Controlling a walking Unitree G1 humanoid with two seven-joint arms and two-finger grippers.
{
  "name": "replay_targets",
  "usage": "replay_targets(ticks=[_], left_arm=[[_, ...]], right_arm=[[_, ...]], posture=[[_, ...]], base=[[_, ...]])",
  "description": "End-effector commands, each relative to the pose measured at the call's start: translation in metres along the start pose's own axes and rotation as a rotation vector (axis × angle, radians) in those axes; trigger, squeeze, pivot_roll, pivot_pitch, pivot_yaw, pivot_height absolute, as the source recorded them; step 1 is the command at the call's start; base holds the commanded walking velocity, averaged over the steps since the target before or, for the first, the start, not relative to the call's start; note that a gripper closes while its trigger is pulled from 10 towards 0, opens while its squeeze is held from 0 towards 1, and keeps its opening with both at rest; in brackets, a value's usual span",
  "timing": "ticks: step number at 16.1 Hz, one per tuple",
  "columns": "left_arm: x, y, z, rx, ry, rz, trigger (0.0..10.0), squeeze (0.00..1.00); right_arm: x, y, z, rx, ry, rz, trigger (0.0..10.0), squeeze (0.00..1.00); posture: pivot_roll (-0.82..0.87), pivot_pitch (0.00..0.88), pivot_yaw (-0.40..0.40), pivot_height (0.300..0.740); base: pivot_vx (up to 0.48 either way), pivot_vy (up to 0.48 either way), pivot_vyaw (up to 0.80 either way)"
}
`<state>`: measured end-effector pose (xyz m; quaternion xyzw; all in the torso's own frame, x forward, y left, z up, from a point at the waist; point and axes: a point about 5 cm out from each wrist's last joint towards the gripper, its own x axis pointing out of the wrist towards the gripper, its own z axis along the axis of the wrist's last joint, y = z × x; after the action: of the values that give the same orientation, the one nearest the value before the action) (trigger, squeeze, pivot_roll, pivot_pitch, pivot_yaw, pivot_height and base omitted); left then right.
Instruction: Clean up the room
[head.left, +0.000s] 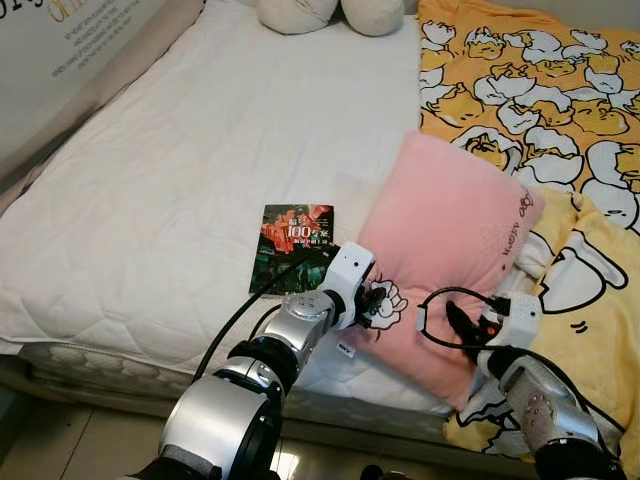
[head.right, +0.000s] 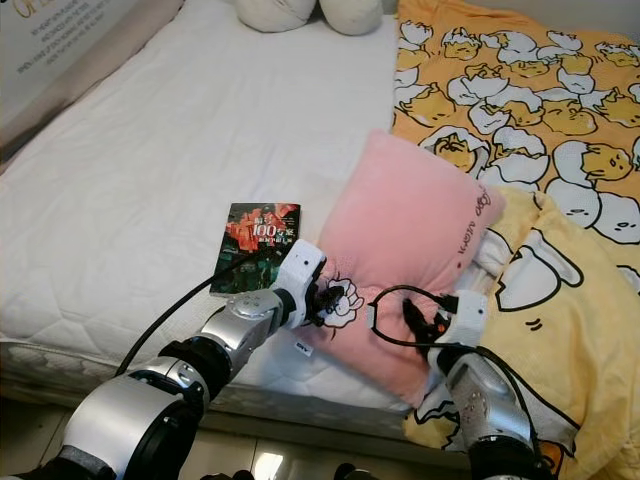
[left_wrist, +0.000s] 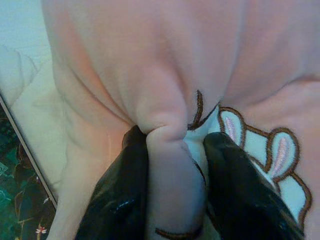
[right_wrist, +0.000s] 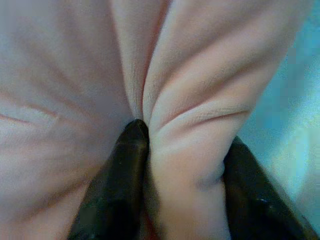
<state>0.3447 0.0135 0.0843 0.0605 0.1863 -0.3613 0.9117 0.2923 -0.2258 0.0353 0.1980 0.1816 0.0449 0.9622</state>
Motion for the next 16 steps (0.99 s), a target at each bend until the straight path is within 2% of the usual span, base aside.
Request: replay_targets(ticks=[1, 2, 6, 9, 10, 11, 12, 13, 14, 15, 16], left_arm=[[0.011, -0.049, -0.022, -0.079, 0.051, -0.096, 0.0, 0.00], [0.010, -0.041, -0.020, -0.097, 0.017, -0.036, 0.0, 0.00], [0.009, -0.038, -0.015, -0.132, -0.026, -0.030, 0.0, 0.00], [0.009, -0.038, -0.010, -0.121, -0.060, -0.057, 0.0, 0.00], [0.009, -0.037, -0.005, -0.128, -0.081, -0.063, 0.0, 0.00], [0.010, -0.035, 0.015, -0.126, -0.163, -0.088, 0.0, 0.00], [0.010, -0.032, 0.041, -0.121, -0.277, -0.109, 0.0, 0.00], [0.008, -0.029, 0.053, -0.121, -0.330, -0.114, 0.0, 0.00], [0.004, -0.025, 0.074, -0.117, -0.424, -0.120, 0.0, 0.00], [-0.004, -0.019, 0.100, -0.106, -0.553, -0.115, 0.0, 0.00], [-0.011, -0.015, 0.114, -0.090, -0.622, -0.122, 0.0, 0.00]], right_arm=[[-0.007, -0.007, -0.027, 0.046, 0.097, -0.049, 0.0, 0.00], [-0.006, -0.008, -0.029, 0.050, 0.099, -0.067, 0.0, 0.00], [-0.004, -0.011, -0.025, 0.024, 0.079, -0.110, 0.0, 0.00], [0.000, -0.009, -0.025, -0.001, 0.075, -0.118, 0.0, 0.00], [0.006, -0.006, -0.014, -0.023, 0.044, -0.121, 0.0, 0.00], [0.012, 0.004, 0.018, -0.063, -0.061, -0.092, 0.0, 0.00], [0.009, 0.021, 0.054, -0.102, -0.198, -0.031, 0.0, 0.00], [0.006, 0.028, 0.069, -0.118, -0.253, -0.006, 0.0, 0.00], [0.000, 0.035, 0.090, -0.146, -0.337, 0.007, 0.0, 0.00], [-0.008, 0.042, 0.113, -0.188, -0.428, 0.017, 0.0, 0.00], [-0.012, 0.047, 0.129, -0.235, -0.485, 0.025, 0.0, 0.00]], posture=[[-0.10, 0.199, 0.015, 0.740], [-0.09, 0.183, 0.013, 0.740], [-0.06, 0.182, 0.007, 0.740], [-0.03, 0.167, 0.012, 0.740], [-0.02, 0.111, 0.023, 0.740], [-0.01, 0.047, 0.038, 0.740], [-0.01, 0.000, 0.051, 0.740], [0.00, 0.000, 0.056, 0.740], [0.00, 0.000, 0.066, 0.740], [0.00, 0.000, 0.078, 0.740], [-0.01, 0.000, 0.086, 0.740]], base=[[0.000, 0.000, 0.00], [0.000, 0.000, 0.00], [0.000, 0.000, 0.00], [0.000, 0.000, 0.00], [0.000, 0.000, 0.00], [0.000, 0.000, 0.00], [0.000, 0.000, 0.00], [0.000, 0.000, 0.00], [0.000, 0.000, 0.00], [0.000, 0.000, 0.00], [0.000, 0.000, 0.00]])
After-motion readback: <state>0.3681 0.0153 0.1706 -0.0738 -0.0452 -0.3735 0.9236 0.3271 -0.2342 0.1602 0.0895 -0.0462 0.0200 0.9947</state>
